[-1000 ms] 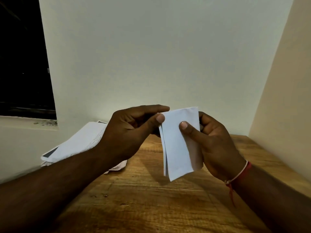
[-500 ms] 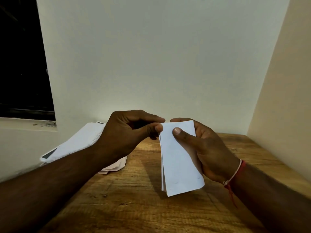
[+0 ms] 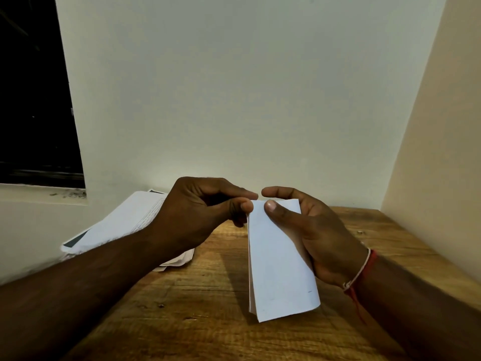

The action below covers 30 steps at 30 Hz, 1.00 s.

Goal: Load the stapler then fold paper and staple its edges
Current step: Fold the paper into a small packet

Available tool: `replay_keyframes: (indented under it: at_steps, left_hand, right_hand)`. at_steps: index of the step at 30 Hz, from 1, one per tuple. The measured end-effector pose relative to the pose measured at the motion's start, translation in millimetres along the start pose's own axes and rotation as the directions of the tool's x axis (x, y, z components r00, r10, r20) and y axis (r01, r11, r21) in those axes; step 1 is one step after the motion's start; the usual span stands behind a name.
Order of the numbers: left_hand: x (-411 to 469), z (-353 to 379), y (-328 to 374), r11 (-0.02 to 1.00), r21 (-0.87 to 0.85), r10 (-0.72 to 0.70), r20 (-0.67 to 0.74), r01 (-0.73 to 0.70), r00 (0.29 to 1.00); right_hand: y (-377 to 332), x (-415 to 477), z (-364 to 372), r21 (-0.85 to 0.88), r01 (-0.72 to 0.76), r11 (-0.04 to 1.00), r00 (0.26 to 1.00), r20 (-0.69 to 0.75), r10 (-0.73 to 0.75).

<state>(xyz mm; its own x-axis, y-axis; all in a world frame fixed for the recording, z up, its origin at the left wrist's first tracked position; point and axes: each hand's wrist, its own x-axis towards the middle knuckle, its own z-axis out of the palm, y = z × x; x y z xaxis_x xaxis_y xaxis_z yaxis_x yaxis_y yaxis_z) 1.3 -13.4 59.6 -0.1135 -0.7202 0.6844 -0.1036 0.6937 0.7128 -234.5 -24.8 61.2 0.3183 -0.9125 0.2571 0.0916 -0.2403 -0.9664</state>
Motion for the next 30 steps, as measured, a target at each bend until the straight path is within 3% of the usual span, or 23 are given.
replay_keyframes:
  at_steps: [9,30]
  left_hand:
    - [-3.9,4.3,-2.9,0.995,-0.078,-0.055,0.054,0.059,0.997]
    - [-3.2,7.2,-8.0,0.978,-0.126,-0.166,-0.004,0.164,0.986]
  right_hand:
    - [3.3,-0.5,3.1,-0.004,-0.033,0.999,0.999,-0.002,0.033]
    - [-1.5,-1.5,3.4,0.046,-0.038,0.998,0.998,-0.054,0.041]
